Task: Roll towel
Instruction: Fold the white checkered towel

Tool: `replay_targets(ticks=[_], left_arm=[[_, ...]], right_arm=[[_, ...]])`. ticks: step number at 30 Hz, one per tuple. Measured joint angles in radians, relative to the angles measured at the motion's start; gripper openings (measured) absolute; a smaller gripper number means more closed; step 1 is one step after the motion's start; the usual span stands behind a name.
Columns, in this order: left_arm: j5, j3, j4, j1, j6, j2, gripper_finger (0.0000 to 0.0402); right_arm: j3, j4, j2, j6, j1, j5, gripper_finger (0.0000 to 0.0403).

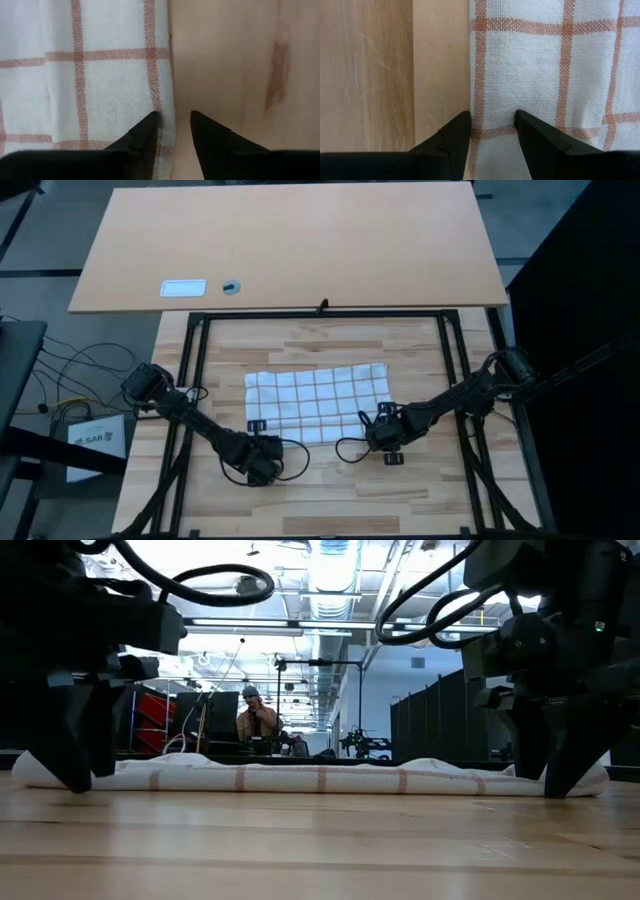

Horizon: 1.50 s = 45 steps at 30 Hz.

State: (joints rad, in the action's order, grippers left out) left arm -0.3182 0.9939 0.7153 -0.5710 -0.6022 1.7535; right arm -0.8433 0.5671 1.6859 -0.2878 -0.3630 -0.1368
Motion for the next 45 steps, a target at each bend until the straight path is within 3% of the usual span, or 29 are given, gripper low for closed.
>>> replay_targets(ticks=[10, 18, 25, 32, 38, 45], left_arm=[[-0.003, 0.015, 0.031, 0.01, -0.051, 0.0, 0.0184], [-0.04, -0.043, -0.004, 0.01, -0.051, -0.005, 0.0193], [-0.061, -0.045, -0.021, 0.015, -0.033, -0.003, 0.0149], [-0.078, -0.081, -0.047, 0.019, -0.077, -0.001, 0.0015], [-0.065, -0.083, -0.049, 0.019, -0.091, -0.002, 0.0002], [0.026, -0.058, -0.036, 0.023, -0.092, -0.019, 0.0001]], right_arm=[[0.0, 0.0, 0.0, -0.002, 0.0, 0.002, 0.0148], [0.001, 0.001, 0.0, -0.002, 0.0, 0.003, 0.0148], [0.001, 0.002, 0.0, 0.0, 0.013, 0.012, 0.0147], [0.001, 0.002, 0.0, 0.0, 0.026, 0.041, 0.0111], [0.0, 0.0, 0.0, -0.002, 0.027, 0.077, 0.0013], [0.003, 0.008, -0.037, -0.044, 0.025, 0.233, 0.0002]])
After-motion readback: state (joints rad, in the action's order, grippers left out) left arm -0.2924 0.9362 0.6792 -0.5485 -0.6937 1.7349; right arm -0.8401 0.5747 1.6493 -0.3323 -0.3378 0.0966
